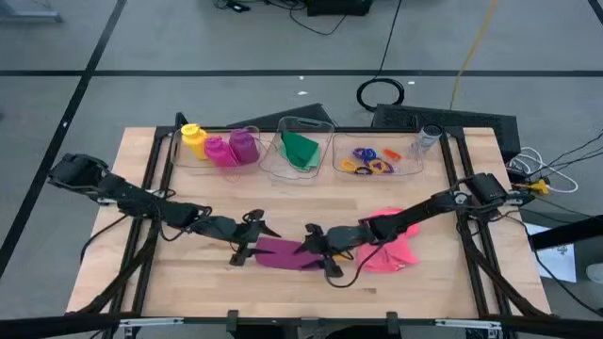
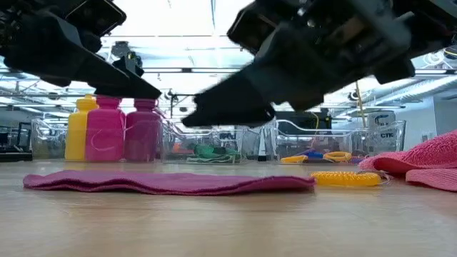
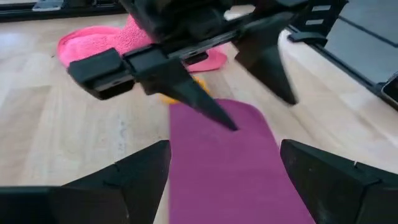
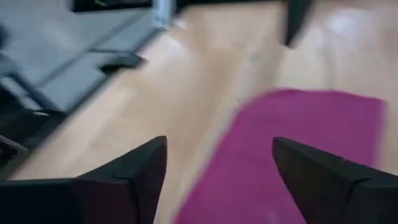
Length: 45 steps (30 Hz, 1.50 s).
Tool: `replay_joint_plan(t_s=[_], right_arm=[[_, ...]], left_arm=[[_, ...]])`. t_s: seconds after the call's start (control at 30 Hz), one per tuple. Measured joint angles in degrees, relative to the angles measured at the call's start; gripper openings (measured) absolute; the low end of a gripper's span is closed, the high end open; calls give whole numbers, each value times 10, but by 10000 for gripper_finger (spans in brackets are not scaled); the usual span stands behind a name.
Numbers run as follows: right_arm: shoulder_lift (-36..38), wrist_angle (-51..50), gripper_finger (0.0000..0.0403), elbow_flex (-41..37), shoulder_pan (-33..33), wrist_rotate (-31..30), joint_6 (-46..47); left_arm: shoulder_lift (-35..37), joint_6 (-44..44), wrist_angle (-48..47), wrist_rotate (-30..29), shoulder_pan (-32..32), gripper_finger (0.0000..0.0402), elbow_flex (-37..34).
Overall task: Pick & Place Sports Items
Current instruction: Fold the purple microfiber towel, then put the purple microfiber towel into the middle transparent bin
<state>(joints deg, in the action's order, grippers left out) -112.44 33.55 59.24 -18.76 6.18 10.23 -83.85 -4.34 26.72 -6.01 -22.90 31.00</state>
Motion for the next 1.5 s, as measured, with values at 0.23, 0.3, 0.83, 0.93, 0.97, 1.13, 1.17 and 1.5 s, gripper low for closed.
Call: replay_joint_plan(t_s=[0.23, 0.3, 0.83, 0.93, 0.97, 1.13, 1.17, 1.5], right_arm=[[7, 17, 241, 0, 3, 15, -21], [7, 6, 244, 0, 6, 14, -35], [8, -47, 244, 0, 34, 16, -260], [18, -62, 242, 0, 34, 14, -276], [25, -66, 242, 0, 33, 14, -285], [85, -146, 242, 0, 20, -46, -307], [101, -173, 242, 0, 16, -70, -307], [239, -327, 242, -34, -16, -197, -240]], left_arm=[[0, -39, -5, 2, 0, 258, 0], [0, -49, -15, 2, 0, 258, 0], [0, -76, -17, 46, 9, 257, 0], [-10, -71, -12, 36, -3, 257, 8], [-15, -57, -12, 29, -9, 257, 15], [-47, 61, -48, -22, -38, 257, 69], [-54, 81, -72, -34, -41, 257, 82], [-146, 307, -266, -61, -23, 257, 222]])
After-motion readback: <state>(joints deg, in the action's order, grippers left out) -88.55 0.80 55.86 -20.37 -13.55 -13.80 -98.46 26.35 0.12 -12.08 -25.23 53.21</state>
